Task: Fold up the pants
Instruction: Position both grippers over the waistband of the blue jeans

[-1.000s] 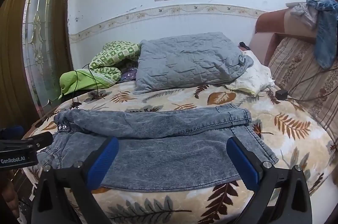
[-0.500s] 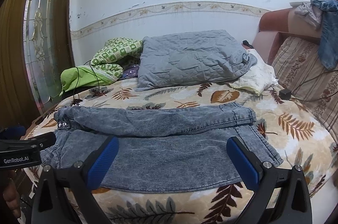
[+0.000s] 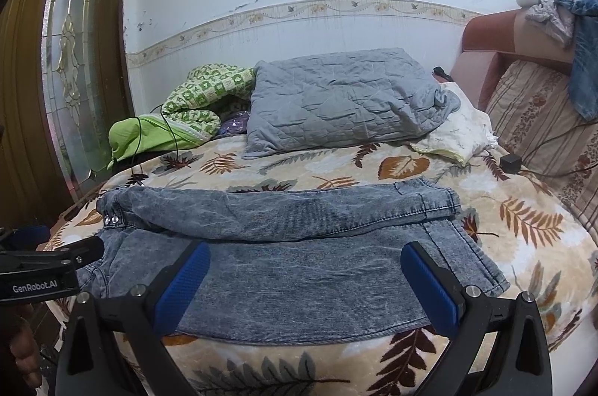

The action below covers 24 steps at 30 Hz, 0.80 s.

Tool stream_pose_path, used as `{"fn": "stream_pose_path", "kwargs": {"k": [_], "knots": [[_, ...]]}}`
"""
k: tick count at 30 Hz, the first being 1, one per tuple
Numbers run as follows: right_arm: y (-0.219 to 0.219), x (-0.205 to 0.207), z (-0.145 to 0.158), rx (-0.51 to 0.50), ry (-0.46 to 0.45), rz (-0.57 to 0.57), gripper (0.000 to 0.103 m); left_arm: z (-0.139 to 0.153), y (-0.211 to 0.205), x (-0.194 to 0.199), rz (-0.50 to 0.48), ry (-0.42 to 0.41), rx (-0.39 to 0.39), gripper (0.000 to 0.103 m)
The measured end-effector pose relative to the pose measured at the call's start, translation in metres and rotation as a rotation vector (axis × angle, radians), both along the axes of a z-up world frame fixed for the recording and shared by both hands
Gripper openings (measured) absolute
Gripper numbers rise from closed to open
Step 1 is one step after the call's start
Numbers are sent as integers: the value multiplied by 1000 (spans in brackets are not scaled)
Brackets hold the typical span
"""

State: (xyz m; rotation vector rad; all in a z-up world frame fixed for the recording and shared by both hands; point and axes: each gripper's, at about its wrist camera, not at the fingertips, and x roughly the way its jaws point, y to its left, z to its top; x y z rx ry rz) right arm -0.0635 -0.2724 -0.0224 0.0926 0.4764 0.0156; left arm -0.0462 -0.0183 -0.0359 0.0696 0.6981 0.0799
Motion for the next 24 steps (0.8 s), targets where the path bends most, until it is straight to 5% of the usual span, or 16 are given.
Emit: {"fn": "stream_pose_path", "kwargs": {"k": [24], "knots": [[-3, 9, -5, -16, 23, -12, 103, -14, 32, 23, 99, 12, 37, 103]]}}
